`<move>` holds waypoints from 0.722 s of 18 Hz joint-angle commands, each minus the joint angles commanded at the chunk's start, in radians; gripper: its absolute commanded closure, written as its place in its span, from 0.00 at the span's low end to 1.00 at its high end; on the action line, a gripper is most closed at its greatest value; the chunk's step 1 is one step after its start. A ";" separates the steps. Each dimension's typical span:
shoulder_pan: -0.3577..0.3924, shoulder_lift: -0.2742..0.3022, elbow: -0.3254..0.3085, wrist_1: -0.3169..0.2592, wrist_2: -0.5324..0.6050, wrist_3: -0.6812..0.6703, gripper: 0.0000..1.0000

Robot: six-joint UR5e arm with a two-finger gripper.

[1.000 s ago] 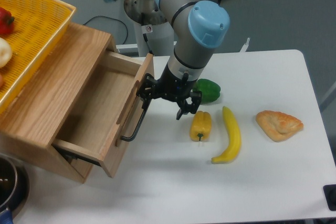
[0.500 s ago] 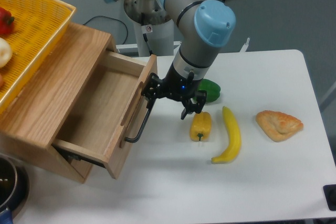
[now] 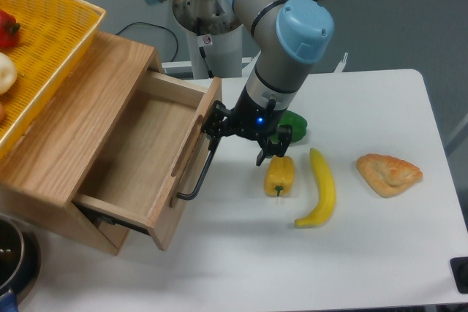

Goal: Slide the top drawer open
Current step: 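Open the gripper and release the drawer handle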

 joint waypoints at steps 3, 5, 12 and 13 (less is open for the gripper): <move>0.002 0.000 0.000 0.000 0.000 0.000 0.00; 0.000 0.003 0.000 0.000 -0.003 -0.002 0.00; 0.011 0.014 0.011 0.000 -0.005 0.000 0.00; 0.012 0.014 0.014 0.002 -0.005 0.006 0.00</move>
